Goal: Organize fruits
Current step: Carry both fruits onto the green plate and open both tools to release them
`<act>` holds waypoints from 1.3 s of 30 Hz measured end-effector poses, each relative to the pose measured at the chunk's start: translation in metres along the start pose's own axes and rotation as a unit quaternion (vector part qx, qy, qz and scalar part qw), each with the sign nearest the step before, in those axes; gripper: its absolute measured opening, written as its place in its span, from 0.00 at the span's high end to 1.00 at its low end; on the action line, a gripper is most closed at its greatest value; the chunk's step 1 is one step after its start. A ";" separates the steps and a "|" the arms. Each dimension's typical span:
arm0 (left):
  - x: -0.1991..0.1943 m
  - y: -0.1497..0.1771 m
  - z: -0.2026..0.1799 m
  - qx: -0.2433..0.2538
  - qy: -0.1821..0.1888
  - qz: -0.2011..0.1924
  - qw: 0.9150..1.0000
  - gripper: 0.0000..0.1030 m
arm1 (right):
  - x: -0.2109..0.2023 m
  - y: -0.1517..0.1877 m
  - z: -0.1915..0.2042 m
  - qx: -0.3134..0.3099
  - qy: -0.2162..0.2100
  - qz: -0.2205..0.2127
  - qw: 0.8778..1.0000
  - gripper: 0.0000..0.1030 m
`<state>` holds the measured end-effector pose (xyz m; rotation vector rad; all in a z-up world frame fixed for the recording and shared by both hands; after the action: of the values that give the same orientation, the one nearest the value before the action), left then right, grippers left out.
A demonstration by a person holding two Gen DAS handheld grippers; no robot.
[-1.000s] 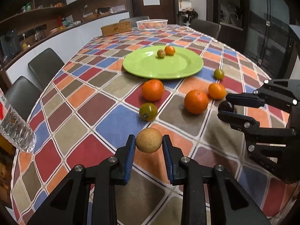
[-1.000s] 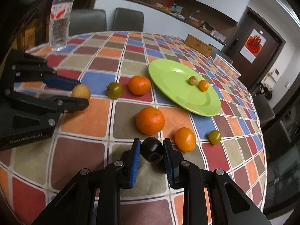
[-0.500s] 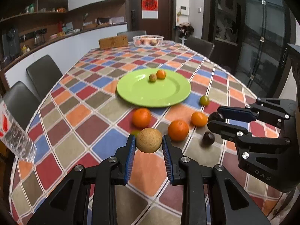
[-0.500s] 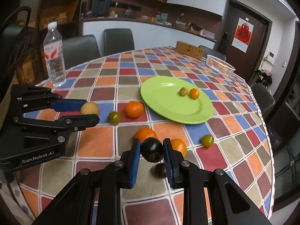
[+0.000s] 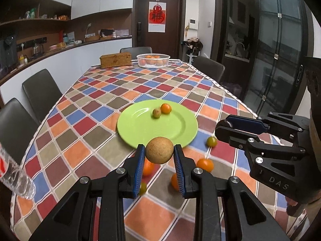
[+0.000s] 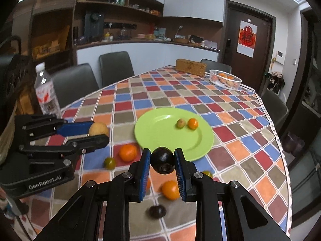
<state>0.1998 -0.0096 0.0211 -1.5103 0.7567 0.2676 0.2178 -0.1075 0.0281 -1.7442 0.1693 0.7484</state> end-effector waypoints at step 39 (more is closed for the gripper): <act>0.200 -0.070 0.076 -0.094 0.055 0.173 0.979 0.72 | 0.206 -0.052 -0.068 0.075 -0.025 0.175 0.981 0.75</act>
<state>0.4129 -0.0014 -0.0505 -1.5744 1.1105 0.5320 0.4312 -0.0987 -0.0368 -1.5687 0.4950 1.0056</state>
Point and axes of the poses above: each gripper's, at about its wrist camera, not at the fingertips, and x roughly the way its jaws point, z to its left, y to its underside, the point moved 1 cm from there along x, roughly the way its jaws point, and after that the axes turned 6 degrees about y, right-handed, at the moved point
